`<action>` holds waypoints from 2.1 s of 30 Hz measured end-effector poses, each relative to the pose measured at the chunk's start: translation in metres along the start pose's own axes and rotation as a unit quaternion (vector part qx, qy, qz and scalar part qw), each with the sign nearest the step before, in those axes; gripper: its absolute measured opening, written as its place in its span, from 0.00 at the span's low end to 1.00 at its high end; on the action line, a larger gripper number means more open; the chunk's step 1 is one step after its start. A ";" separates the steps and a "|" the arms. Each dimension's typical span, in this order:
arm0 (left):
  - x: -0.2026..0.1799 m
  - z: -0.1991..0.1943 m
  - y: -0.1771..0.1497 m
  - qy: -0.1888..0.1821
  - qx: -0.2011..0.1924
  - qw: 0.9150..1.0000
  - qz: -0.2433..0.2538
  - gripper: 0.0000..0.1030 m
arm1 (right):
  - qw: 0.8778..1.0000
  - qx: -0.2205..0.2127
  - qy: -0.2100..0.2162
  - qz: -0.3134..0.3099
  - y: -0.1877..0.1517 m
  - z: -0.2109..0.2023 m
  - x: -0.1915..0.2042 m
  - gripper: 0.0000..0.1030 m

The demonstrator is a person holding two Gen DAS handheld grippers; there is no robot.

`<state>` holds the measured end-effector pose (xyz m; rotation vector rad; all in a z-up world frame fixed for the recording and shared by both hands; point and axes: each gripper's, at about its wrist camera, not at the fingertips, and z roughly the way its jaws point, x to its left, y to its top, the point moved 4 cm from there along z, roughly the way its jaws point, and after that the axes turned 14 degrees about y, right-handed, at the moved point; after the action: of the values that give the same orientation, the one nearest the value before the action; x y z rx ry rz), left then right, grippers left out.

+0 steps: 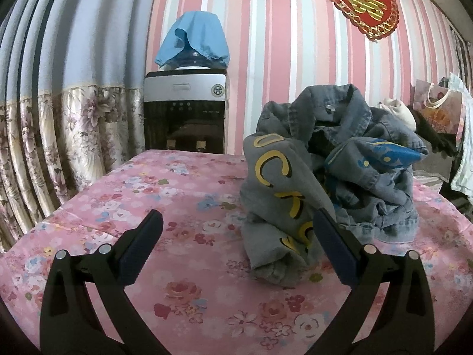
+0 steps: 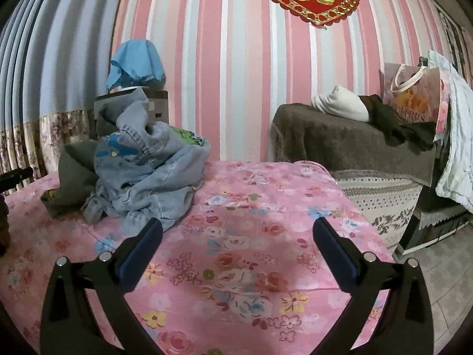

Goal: Fold large clothes

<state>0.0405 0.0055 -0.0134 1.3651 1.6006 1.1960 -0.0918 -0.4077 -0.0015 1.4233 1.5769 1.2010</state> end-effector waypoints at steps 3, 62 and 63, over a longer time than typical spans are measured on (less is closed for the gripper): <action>-0.008 -0.002 -0.001 0.005 -0.005 1.000 0.021 0.97 | 1.000 -0.008 0.000 0.015 0.000 -0.004 -0.006 0.98; -0.008 -0.006 0.000 -0.012 -0.011 1.000 0.018 0.97 | 0.999 -0.004 0.031 -0.008 -0.002 -0.005 0.013 0.98; -0.007 -0.007 0.000 -0.012 -0.011 1.000 0.018 0.97 | 1.000 -0.005 0.031 -0.006 -0.002 -0.005 0.013 0.98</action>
<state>0.0358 -0.0030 -0.0119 1.3956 1.5480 1.2106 -0.0993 -0.3961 0.0000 1.3806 1.6155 1.2549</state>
